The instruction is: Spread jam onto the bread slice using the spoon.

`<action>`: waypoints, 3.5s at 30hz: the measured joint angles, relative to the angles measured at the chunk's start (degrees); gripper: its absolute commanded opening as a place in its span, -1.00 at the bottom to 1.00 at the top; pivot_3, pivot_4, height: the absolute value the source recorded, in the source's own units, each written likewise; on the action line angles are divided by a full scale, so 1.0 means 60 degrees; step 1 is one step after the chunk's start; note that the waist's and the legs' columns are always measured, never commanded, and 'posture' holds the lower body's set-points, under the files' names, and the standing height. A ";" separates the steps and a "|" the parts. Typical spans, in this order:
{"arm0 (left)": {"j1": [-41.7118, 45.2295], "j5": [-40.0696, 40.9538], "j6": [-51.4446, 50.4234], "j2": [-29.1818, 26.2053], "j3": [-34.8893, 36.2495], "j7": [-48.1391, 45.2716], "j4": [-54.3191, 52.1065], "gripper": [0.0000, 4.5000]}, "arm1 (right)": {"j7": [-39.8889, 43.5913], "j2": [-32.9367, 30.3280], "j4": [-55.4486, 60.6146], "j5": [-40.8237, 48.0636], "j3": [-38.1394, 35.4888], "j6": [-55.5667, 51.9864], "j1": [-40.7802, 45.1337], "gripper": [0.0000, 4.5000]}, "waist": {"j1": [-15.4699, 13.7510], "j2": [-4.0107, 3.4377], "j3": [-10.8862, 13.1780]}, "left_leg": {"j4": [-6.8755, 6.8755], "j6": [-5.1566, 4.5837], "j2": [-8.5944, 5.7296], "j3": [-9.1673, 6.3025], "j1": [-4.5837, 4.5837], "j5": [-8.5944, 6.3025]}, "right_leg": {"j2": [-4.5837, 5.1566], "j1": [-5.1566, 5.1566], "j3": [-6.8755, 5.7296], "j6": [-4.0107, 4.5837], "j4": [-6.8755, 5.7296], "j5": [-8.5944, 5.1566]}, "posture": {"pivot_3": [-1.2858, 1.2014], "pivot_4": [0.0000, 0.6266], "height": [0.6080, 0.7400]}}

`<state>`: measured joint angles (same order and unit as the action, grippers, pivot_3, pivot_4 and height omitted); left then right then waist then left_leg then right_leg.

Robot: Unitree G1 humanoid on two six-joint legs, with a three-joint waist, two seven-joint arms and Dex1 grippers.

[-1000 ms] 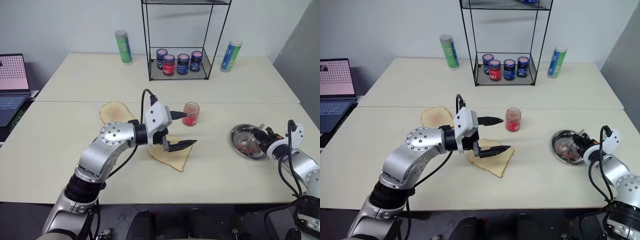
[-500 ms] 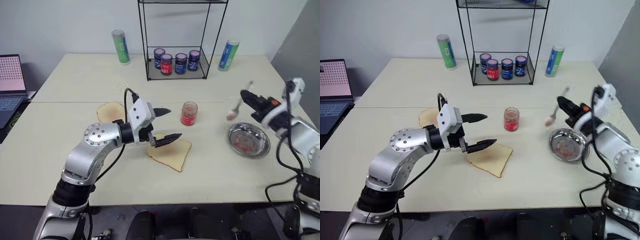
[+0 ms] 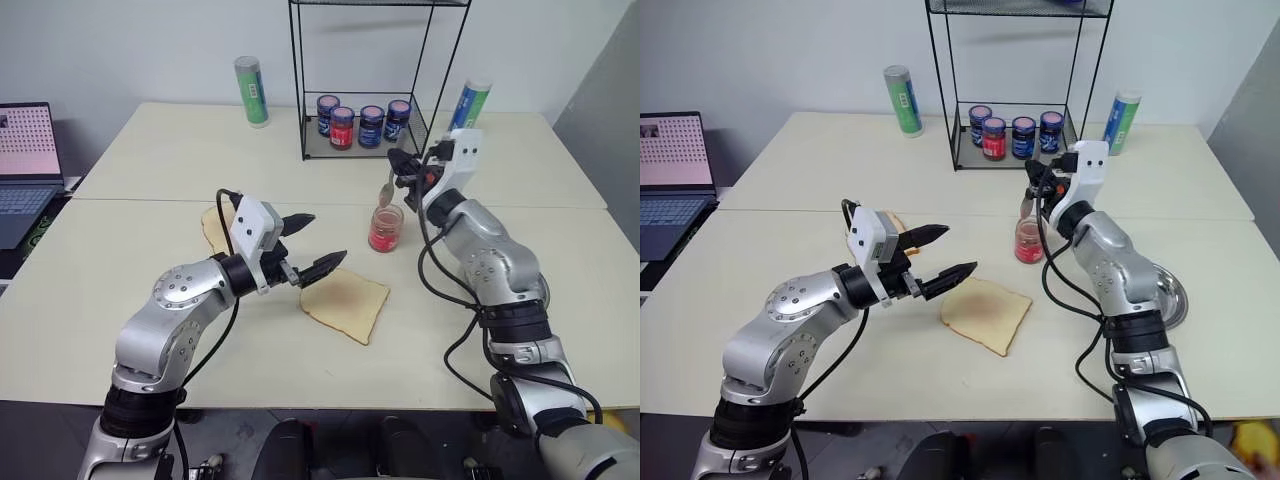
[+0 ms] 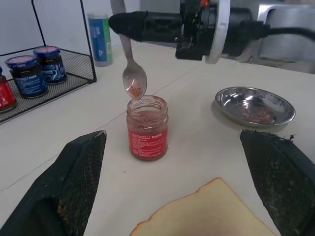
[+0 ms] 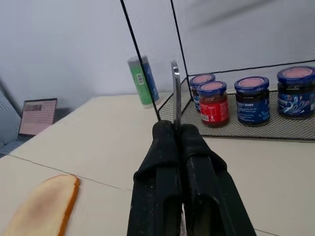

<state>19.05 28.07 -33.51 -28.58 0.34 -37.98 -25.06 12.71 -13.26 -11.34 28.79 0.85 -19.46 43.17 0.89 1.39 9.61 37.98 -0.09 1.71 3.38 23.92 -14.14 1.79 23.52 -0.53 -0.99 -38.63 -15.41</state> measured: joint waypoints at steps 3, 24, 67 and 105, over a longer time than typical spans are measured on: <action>-0.0060 0.0016 -0.0102 -0.0003 0.0006 0.0187 -0.0187 1.00 | 0.0302 0.0141 -0.0533 -0.0720 0.0154 0.0771 -0.0022 -0.98 | 0.0024 0.0000 0.0000 | 0.0000 0.0000 0.0002 -0.0001 -0.0003 0.0000 | 0.0001 0.0001 -0.0001 0.0000 -0.0007 0.0000 | 0.03 -0.52 1.00; -0.0217 0.0180 -0.0405 -0.0182 0.0221 0.0412 -0.0482 1.00 | 0.0965 0.0599 -0.0646 -0.2303 0.0233 0.1640 -0.1385 -0.98 | 0.0071 0.0000 0.0000 | 0.0001 0.0003 0.0000 -0.0001 -0.0012 0.0002 | 0.0008 0.0000 -0.0002 0.0001 -0.0024 0.0000 | 0.03 -0.52 1.00; 0.0063 0.0010 -0.0135 -0.0135 0.0172 0.0346 0.0016 1.00 | -0.1264 0.1975 0.0516 0.0690 -0.3518 -0.4379 -0.0514 -0.98 | 0.0108 0.0001 -0.0001 | 0.0000 0.0002 -0.0001 -0.0001 -0.0019 0.0001 | 0.0008 -0.0003 -0.0003 0.0001 -0.0035 0.0000 | 0.03 -0.52 1.00; 0.0218 -0.0142 0.0099 -0.0225 0.0177 -0.0074 0.0437 1.00 | -0.4152 0.2368 0.0857 0.3914 -0.5488 -0.5141 0.0061 -0.98 | 0.0124 0.0000 0.0000 | -0.0005 0.0001 -0.0001 -0.0002 -0.0010 0.0001 | 0.0004 0.0001 -0.0004 0.0000 -0.0028 -0.0001 | 0.03 -0.52 1.00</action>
<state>20.35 27.22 -32.91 -29.93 1.40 -38.43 -22.44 -12.20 0.95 -6.19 52.27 -32.08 -50.31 43.53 1.63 1.39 9.61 37.95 -0.08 1.70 3.37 23.85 -14.14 1.82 23.53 -0.55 -0.99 -38.80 -15.42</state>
